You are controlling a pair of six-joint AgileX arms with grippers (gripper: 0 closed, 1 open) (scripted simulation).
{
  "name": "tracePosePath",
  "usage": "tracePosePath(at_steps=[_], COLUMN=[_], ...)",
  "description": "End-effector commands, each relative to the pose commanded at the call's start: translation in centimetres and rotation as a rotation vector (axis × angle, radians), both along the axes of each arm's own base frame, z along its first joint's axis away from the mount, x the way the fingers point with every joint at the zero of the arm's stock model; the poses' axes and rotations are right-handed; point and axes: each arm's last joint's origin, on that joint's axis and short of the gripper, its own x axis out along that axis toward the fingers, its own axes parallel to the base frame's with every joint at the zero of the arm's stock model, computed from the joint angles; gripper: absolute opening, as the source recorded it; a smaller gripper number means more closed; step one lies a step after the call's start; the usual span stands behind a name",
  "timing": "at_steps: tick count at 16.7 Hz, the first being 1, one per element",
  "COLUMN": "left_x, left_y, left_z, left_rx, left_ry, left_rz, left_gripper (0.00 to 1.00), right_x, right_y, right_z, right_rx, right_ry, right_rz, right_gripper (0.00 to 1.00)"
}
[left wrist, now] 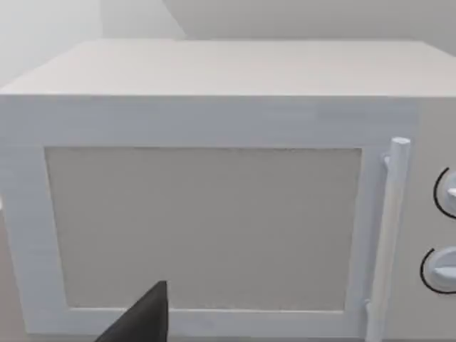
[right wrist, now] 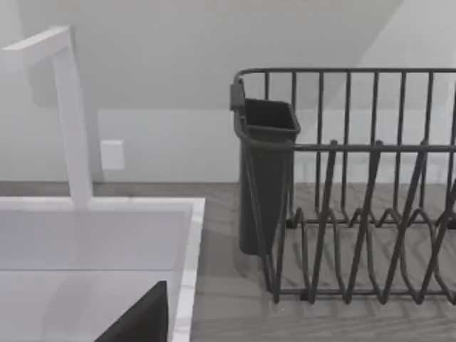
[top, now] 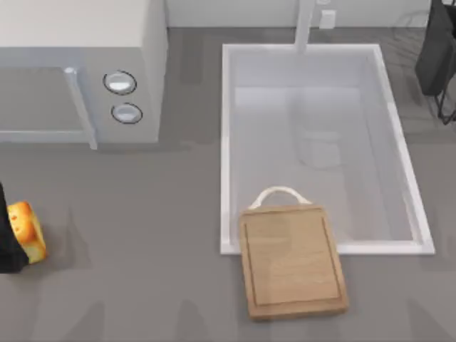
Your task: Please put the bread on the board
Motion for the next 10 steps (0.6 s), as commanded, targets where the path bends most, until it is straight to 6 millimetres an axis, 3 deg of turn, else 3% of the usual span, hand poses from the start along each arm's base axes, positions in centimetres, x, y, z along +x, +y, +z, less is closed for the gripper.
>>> tracePosePath(at_steps=[5,10], left_x=[0.1,1.8], left_y=[0.0,0.1], left_z=[1.0,4.3], left_rx=[0.059,0.299], left_ry=[0.055,0.341], left_rz=[0.001,-0.049], left_gripper=[1.00,1.00], right_x=[0.0,0.0], right_y=[0.0,0.0], right_z=[0.0,0.0], right_rx=[0.000,0.000], right_ry=[0.000,0.000], right_rz=[0.000,0.000], right_gripper=[1.00,1.00])
